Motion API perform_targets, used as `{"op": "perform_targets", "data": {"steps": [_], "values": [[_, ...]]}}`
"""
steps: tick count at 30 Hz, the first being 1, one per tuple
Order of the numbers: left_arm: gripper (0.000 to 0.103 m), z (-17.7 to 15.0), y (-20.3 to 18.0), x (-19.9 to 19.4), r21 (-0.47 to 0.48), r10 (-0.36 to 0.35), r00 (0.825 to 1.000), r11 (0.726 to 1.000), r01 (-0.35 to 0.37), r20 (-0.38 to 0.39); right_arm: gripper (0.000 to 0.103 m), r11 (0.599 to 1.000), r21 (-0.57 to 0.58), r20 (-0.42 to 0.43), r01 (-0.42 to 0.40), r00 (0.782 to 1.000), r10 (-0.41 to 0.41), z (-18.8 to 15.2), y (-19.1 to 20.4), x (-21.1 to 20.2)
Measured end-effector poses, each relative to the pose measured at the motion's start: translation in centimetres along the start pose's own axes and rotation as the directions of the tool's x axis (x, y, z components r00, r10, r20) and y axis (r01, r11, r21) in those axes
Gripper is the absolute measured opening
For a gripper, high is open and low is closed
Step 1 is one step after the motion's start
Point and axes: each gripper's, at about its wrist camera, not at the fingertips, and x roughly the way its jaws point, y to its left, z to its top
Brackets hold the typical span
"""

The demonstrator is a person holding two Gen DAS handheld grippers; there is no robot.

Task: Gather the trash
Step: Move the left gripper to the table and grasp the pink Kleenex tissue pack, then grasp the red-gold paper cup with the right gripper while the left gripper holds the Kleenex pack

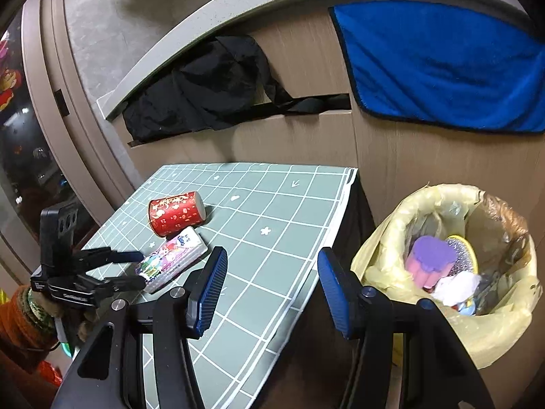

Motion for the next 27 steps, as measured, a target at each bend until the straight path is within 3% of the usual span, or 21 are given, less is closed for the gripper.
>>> {"op": "perform_targets", "data": {"steps": [4,10,12,15,18,22,27], "values": [[0.079,1.2,0.5,2.5,-0.026,0.048,0.999,0.998,-0.048,-0.027,0.053,1.0,-0.011,-0.008,0.002,1.0,-0.002,-0.6,0.4,-0.1],[0.076,1.2,-0.5,4.3,0.03,0.109,0.993,0.994,-0.108,-0.05,0.053,0.998,-0.05,-0.023,0.024,0.999,-0.025,-1.0,0.8,0.0],[0.06,1.3,-0.3,4.4,0.013,0.153,0.986,0.988,-0.153,-0.061,0.053,0.998,-0.06,-0.028,0.026,0.999,-0.028,-0.7,1.0,0.3],[0.046,1.0,0.8,3.3,-0.073,0.113,0.992,0.99,-0.117,-0.061,0.053,0.997,-0.07,-0.033,0.021,0.999,-0.023,-0.2,1.8,0.7],[0.045,0.0,1.1,0.4,-0.121,0.078,0.997,0.99,-0.075,0.019,0.053,0.993,-0.113,-0.026,0.021,0.999,-0.024,0.3,3.4,1.1],[0.045,-2.4,1.5,-5.9,-0.17,0.116,0.973,0.982,-0.083,0.199,0.053,0.982,-0.191,-0.051,0.009,0.999,-0.019,0.3,5.9,2.5],[0.045,-4.7,3.6,-10.1,-0.241,0.136,0.949,0.968,-0.067,0.285,0.053,0.969,-0.24,-0.126,-0.059,0.992,0.029,0.7,10.3,6.2]]}}
